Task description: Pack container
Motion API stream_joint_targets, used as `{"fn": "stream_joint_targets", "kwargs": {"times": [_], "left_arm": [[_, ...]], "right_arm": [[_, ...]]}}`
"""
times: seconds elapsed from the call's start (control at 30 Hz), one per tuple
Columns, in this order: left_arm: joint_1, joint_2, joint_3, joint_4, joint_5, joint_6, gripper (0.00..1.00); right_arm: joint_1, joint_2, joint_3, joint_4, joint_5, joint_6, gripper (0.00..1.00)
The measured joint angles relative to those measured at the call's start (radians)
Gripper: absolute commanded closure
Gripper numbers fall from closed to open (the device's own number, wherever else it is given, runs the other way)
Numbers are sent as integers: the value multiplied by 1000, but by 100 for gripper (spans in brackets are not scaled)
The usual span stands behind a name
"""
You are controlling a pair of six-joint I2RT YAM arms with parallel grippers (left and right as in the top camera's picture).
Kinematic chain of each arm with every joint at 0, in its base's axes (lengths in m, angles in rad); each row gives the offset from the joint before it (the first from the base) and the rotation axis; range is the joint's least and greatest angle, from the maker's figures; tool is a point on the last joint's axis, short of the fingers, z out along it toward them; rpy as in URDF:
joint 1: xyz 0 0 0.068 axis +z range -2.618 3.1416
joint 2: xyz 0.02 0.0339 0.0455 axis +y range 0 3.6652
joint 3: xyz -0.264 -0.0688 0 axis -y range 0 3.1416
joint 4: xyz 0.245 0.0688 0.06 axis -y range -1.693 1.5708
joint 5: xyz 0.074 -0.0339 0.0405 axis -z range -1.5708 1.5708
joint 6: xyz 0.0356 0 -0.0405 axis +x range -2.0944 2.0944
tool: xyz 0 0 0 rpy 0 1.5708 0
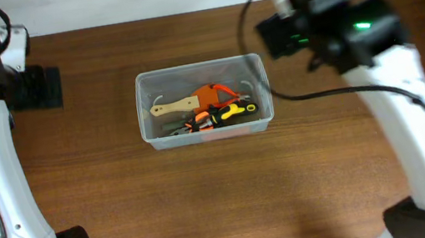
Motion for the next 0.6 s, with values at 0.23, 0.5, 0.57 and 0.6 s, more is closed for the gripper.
{"fn": "stream_joint_targets", "kwargs": {"times": [0.23, 0.5, 0.57, 0.6], "left_arm": [[0, 0, 0, 23, 167, -22, 1], [0, 0, 0, 31, 324, -26, 1], [0, 0, 0, 31, 336, -26, 1], [0, 0, 0, 31, 341, -26, 1]], "right_arm": [[-207, 26, -27, -132, -130, 213, 83], [-327, 95, -136, -183, -296, 291, 96], [-330, 98, -141, -187, -317, 293, 96], [-330, 98, -141, -190, -326, 294, 96]]}}
